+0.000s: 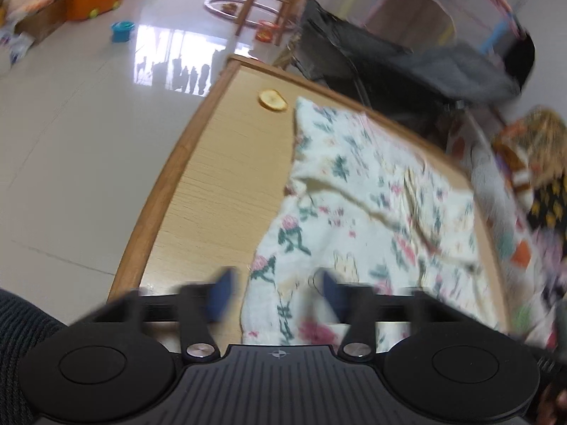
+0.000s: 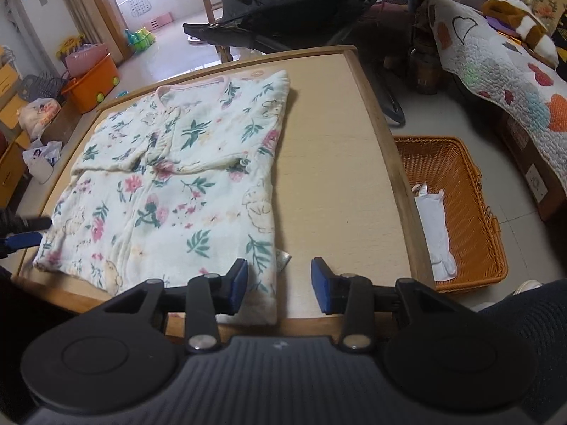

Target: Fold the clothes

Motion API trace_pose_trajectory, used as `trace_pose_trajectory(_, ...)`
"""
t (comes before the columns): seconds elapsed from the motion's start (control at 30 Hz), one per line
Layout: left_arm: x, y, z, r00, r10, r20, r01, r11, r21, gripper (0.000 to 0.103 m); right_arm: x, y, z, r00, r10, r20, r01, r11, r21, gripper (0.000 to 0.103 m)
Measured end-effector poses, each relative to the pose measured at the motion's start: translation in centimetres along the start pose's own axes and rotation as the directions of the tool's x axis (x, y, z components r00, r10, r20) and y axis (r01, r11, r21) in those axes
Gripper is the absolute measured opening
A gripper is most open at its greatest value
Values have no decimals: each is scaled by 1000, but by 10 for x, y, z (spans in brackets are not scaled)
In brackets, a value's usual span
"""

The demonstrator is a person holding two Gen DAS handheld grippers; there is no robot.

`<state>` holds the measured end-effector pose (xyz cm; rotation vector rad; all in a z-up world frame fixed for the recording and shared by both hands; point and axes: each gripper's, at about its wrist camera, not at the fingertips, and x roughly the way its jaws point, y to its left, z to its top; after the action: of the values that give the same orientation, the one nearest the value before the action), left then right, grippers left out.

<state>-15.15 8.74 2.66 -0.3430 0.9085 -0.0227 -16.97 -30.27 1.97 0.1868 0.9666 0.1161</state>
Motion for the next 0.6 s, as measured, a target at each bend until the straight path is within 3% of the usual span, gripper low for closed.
trace_pose_trajectory(0.13, -1, -13, -2, 999, 32, -32, -30, 997, 69, 8, 0, 1, 0, 1000, -5, -2, 5, 1000, -12, 41)
trace_pose_trajectory(0.3, -9, -13, -8, 997, 46, -67, -43, 997, 57, 4, 1, 7, 0, 1000, -8, -24, 7, 999, -50, 40)
trace_pose_trajectory(0.37, -11, -13, -11, 996, 50, -73, -47, 998, 49, 4, 1, 11, -1, 999, 10, -34, -13, 997, -77, 34)
trace_pose_trajectory(0.43, -12, -13, -13, 995, 54, -80, -50, 998, 41, 4, 3, 17, -1, 999, 11, -49, -17, 993, -116, 7)
trace_pose_trajectory(0.6, -10, -16, -18, 995, 44, -94, -41, 998, 40, 4, 3, 25, 3, 996, -20, -85, 2, 980, -201, 4)
